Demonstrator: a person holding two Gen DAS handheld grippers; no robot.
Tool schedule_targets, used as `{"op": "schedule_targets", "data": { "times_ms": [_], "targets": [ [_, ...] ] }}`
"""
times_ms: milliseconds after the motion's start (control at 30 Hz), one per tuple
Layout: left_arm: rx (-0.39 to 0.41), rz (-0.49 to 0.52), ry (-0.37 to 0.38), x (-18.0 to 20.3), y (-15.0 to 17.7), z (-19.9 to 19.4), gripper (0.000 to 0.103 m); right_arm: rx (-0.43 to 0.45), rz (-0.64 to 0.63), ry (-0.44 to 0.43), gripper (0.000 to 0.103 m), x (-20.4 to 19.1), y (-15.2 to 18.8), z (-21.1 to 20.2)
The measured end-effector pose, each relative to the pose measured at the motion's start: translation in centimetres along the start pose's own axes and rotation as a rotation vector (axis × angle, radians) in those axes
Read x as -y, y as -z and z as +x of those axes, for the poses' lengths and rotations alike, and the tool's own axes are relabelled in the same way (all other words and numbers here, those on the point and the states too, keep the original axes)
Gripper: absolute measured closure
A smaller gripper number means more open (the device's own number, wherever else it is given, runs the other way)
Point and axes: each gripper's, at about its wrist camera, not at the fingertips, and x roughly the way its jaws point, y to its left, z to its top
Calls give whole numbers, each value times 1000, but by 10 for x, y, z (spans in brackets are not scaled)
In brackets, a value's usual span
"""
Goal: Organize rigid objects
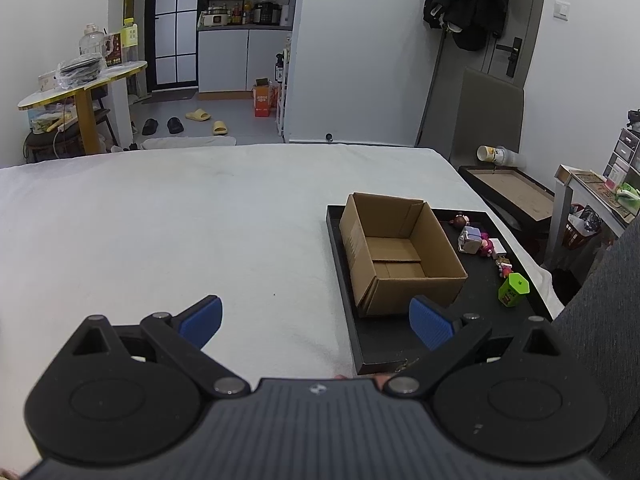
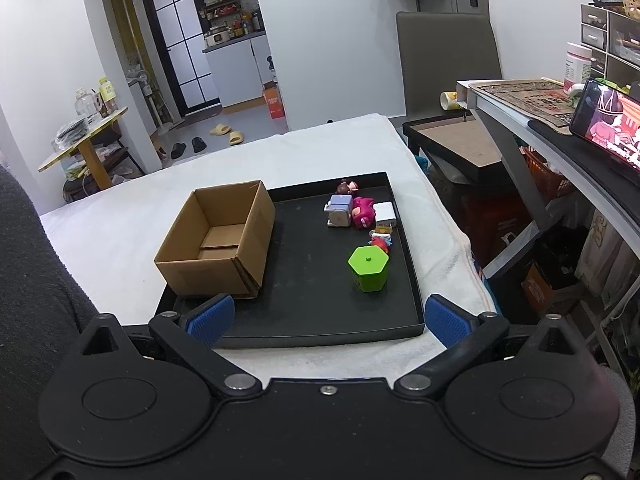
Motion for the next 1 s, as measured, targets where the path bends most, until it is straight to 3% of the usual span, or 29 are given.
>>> {"op": "schedule_targets", "data": {
  "times_ms": [567,1000],
  "targets": [
    [2,-8,6,2,3,7,4,-5,13,2,0,3,3,4],
    [-28,-11,24,8,4,45,4,-27,7,43,0,8,-4,21]
  ]
}}
